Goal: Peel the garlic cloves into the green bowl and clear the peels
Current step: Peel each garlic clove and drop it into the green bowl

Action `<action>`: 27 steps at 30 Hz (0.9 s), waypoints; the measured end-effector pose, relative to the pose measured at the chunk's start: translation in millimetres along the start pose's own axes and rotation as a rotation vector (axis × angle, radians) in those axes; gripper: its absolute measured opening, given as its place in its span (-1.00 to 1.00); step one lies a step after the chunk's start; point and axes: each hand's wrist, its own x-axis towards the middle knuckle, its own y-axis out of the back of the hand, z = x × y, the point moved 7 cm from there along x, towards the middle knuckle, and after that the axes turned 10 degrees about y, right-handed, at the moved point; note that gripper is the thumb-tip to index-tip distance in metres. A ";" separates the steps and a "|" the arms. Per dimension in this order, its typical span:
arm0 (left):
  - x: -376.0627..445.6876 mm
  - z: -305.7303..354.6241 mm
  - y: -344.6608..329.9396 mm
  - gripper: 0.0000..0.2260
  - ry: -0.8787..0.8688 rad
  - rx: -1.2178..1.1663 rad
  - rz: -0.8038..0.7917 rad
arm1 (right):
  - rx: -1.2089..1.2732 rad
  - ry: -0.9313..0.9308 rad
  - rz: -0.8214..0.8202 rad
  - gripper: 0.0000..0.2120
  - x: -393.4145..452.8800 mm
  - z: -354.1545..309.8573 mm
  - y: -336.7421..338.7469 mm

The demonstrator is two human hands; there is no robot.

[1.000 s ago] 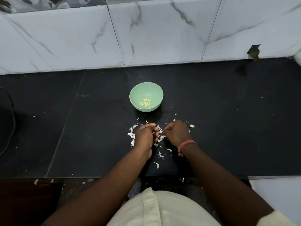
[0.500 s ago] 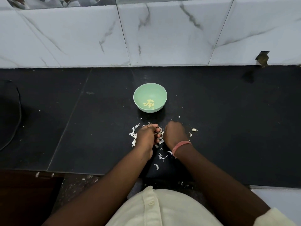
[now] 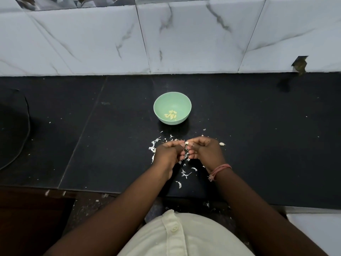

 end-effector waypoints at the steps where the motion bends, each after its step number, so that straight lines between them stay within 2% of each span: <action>1: -1.6 1.0 -0.3 -0.89 -0.008 -0.010 -0.014 | 0.034 0.000 0.001 -0.89 -0.6 0.0 -1.4; 5: -4.8 2.5 0.0 -0.89 -0.021 -0.025 -0.043 | 0.108 0.009 0.009 -0.86 -3.5 0.9 -4.4; 8: -5.1 3.4 0.9 -0.90 -0.039 -0.001 -0.055 | 0.101 0.013 0.025 -0.91 -2.1 0.3 -5.0; 13: -14.1 14.2 5.0 -0.91 -0.123 0.064 0.050 | 0.033 0.078 0.035 -0.91 -2.1 -6.6 -10.5; 17: -24.1 23.8 3.1 -0.88 -0.204 0.056 0.058 | -0.015 0.100 0.061 -0.88 -2.0 -10.2 -15.2; 21: -28.7 26.8 -0.1 -0.85 -0.202 0.053 0.043 | -0.036 0.099 0.083 -0.83 -2.3 -10.5 -19.1; 27: -18.8 24.2 8.0 -0.83 -0.145 0.095 0.109 | -0.005 0.068 0.100 -0.87 -1.3 -10.4 -20.4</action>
